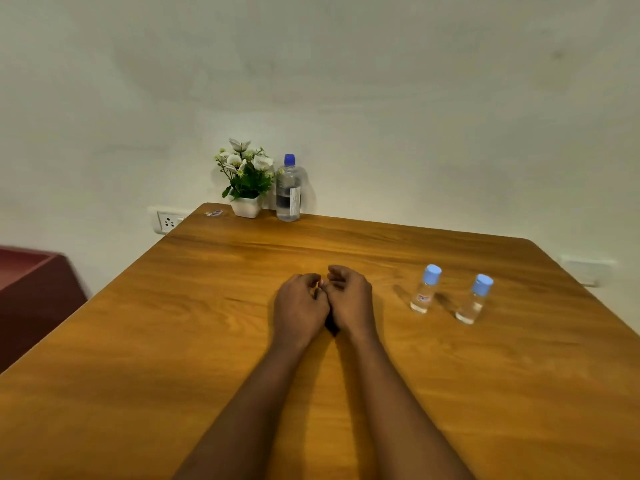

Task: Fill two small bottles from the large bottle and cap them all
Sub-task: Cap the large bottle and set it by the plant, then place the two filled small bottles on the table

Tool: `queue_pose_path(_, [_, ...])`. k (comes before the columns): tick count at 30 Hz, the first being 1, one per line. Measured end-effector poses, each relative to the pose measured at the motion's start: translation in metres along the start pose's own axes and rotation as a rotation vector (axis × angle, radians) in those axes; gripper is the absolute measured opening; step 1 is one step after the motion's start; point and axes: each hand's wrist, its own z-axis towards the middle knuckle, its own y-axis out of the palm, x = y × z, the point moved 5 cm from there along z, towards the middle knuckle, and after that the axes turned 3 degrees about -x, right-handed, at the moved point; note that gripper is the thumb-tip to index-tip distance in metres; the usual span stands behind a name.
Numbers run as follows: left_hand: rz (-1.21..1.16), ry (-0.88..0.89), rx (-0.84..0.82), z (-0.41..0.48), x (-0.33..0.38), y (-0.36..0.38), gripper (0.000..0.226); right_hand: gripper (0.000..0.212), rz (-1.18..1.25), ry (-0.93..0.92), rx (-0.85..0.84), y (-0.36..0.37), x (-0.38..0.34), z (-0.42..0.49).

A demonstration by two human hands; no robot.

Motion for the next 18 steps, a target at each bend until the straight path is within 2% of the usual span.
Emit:
queue_pose_path(10, [-0.052, 0.046, -0.065, -0.087, 0.051, 0.020, 0.035, 0.028, 0.007, 0.011, 0.092, -0.077, 0.014, -0.090])
queue_pose_path(14, [-0.088, 0.092, -0.138, -0.108, 0.081, 0.046, 0.036, 0.025, -0.030, 0.073, 0.243, -0.123, 0.028, -0.110])
queue_pose_path(18, [-0.097, 0.116, -0.212, -0.117, 0.107, 0.074, 0.037, 0.025, -0.051, 0.154, 0.467, -0.164, 0.042, -0.117])
